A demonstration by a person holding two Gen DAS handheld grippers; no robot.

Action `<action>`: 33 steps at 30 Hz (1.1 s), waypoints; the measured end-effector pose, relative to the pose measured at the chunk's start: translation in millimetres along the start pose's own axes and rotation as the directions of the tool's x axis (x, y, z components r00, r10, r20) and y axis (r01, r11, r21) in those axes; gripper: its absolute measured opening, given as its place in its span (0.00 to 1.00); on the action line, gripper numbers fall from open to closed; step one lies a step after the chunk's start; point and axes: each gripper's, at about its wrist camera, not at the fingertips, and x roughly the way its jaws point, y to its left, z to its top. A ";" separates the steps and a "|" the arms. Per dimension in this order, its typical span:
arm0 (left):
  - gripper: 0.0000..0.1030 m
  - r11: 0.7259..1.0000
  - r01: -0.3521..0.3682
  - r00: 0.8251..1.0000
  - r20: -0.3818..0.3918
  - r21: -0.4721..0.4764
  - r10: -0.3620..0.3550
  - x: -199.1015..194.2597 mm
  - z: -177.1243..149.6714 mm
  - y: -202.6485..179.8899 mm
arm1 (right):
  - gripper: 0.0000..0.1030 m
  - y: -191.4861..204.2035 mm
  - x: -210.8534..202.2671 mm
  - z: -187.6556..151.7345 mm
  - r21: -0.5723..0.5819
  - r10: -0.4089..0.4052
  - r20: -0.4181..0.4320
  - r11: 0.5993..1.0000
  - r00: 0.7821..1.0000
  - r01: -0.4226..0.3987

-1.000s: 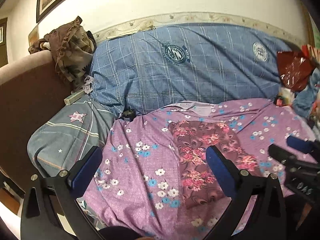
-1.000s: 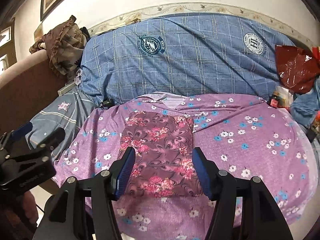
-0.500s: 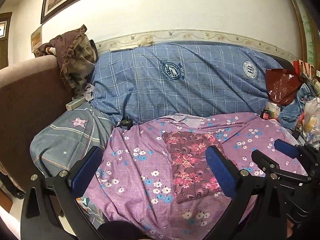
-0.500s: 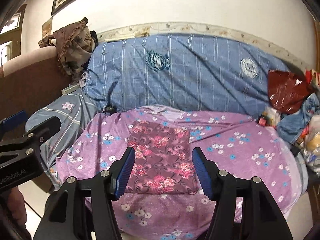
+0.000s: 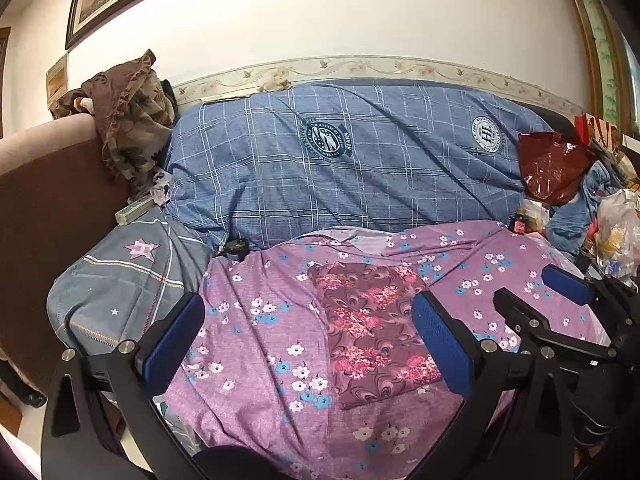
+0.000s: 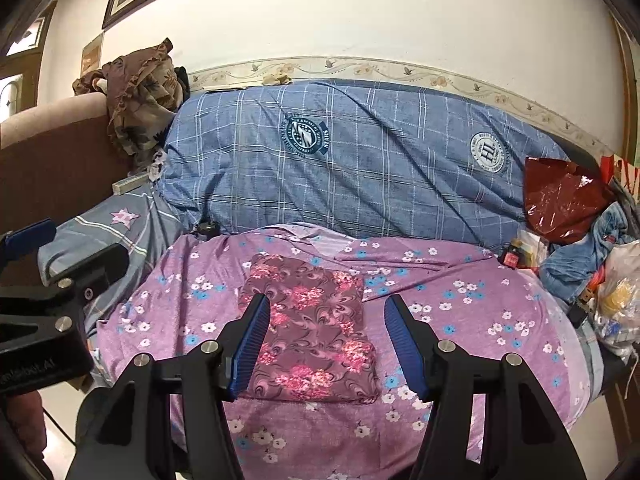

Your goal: Fold small clothes

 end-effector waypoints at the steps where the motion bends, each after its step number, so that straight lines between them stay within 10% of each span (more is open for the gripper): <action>1: 1.00 1.000 -0.002 1.000 0.000 -0.001 0.002 0.7 0.2 0.7 | 0.60 0.3 0.2 0.5 -0.002 -0.011 0.001 1.000 1.000 0.011; 33: 1.00 0.999 0.032 0.993 0.112 -0.032 -0.028 -62.5 12.2 5.3 | 0.60 -6.6 -84.9 11.9 0.017 -0.152 0.123 0.988 0.981 0.151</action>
